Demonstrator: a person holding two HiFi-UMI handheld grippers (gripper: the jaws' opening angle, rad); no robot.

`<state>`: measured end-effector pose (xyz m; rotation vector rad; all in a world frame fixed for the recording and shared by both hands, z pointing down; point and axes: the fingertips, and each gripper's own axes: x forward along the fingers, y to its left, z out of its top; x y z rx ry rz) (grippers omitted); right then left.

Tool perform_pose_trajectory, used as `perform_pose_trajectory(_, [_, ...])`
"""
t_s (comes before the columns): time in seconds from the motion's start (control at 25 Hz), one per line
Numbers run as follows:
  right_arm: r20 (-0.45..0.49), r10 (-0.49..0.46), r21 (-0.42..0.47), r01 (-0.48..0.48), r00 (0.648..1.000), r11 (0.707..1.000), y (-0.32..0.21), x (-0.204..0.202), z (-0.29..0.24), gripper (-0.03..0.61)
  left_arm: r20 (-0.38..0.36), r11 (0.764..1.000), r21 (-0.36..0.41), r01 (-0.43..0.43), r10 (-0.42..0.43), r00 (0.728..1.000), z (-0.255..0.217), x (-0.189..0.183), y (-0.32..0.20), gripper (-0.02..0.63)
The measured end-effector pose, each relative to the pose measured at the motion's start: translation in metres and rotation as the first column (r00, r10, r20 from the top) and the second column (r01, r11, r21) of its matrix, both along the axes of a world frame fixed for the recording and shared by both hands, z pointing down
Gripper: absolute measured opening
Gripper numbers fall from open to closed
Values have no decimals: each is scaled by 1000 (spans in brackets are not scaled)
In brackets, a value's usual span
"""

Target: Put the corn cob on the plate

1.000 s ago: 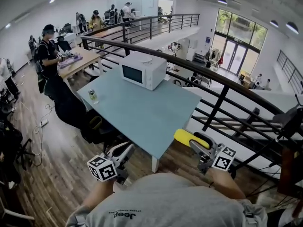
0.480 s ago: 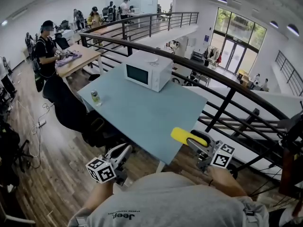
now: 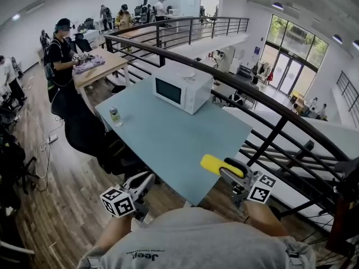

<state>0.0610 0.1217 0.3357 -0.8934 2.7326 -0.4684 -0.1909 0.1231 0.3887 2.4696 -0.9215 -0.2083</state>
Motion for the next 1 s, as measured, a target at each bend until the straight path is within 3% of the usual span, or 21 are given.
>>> perform_pose_trajectory(0.32, [28, -97, -4, 97, 995, 995, -75, 83, 9, 238, 8, 994, -3, 108, -108, 994, -6, 78, -48, 58])
perform_pose_trajectory(0.64, [93, -202, 0, 203, 975, 979, -150, 153, 22, 238, 80, 983, -9, 182, -181, 980, -6, 162, -91, 58])
perform_pose_trajectory(1.0, [154, -237, -8, 241, 959, 971, -193, 177, 44, 238, 161, 974, -63, 217, -204, 966, -4, 190, -125, 58])
